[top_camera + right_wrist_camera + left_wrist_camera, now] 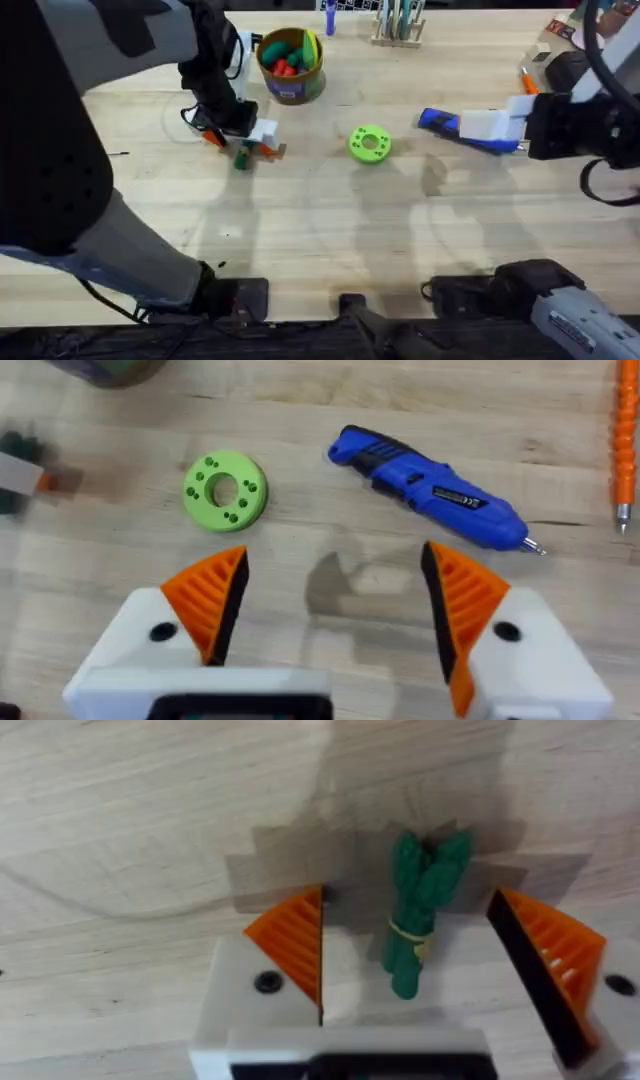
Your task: Pick up the gripper from the table and insert it into the empty holder that is missing its gripper. Then pick up a screw, insert it into the mounting hole, and use the screwdriver to tighten it. Finally, clean up the table by picking up the vegetable and placing it into the bucket.
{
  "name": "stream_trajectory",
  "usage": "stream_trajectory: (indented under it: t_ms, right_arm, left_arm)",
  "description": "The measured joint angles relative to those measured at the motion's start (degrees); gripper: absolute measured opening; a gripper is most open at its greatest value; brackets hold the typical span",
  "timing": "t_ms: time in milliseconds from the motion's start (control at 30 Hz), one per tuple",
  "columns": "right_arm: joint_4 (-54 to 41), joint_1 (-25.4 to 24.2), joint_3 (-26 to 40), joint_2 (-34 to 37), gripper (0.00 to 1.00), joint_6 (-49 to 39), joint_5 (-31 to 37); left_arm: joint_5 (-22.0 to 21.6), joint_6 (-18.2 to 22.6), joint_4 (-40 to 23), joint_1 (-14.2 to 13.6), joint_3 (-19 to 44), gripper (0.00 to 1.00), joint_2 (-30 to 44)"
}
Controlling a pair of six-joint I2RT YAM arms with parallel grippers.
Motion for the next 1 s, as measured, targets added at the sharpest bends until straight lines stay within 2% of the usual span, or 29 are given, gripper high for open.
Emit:
stream_trajectory:
  t_ms: [100, 133, 167, 300, 333, 367, 533, 700, 867, 1000]
  right_arm:
    - [0.00, 0.00, 0.00, 0.00, 0.986, 0.00, 0.00]
    - [0.00, 0.00, 0.02, 0.00, 0.987, 0.00, 0.00]
    - [0.02, 0.00, 0.00, 0.00, 0.987, 0.00, 0.00]
    - [0.02, 0.00, 0.01, 0.00, 0.987, 0.00, 0.00]
    - [0.02, 0.00, 0.00, 0.00, 0.985, 0.00, 0.00]
    - [0.02, 0.00, 0.02, 0.00, 0.987, 0.00, 0.00]
    - [0.01, 0.00, 0.00, 0.00, 0.985, 0.00, 0.00]
    - [0.04, 0.00, 0.00, 0.00, 0.983, 0.00, 0.00]
    - [0.03, 0.00, 0.00, 0.00, 0.985, 0.00, 0.00]
    - [0.03, 0.00, 0.01, 0.00, 0.985, 0.00, 0.00]
  left_arm:
    - [-0.14, -0.51, 0.13, 0.01, -0.01, 0.955, 0.00]
    - [-0.20, -0.66, 0.16, 0.02, -0.07, 0.906, 0.00]
    - [-0.35, -0.88, 0.10, 0.01, -0.07, 0.785, 0.00]
    - [0.09, -0.93, -0.06, 0.00, -0.15, 0.169, 0.00]
    - [-0.22, -0.83, 0.06, -0.02, -0.13, 0.050, -0.17]
    - [-0.17, -1.19, 0.15, 0.00, -0.32, 0.016, -0.20]
    - [0.09, -2.02, 0.17, 0.00, -0.33, 0.017, -0.76]
    - [0.24, -2.59, -0.58, 0.00, 0.56, 0.016, -7.62]
    - [0.26, -2.86, -0.05, 0.00, 6.15, 0.015, -16.82]
    - [1.03, -2.88, 1.44, 0.02, 9.88, 0.015, -20.76]
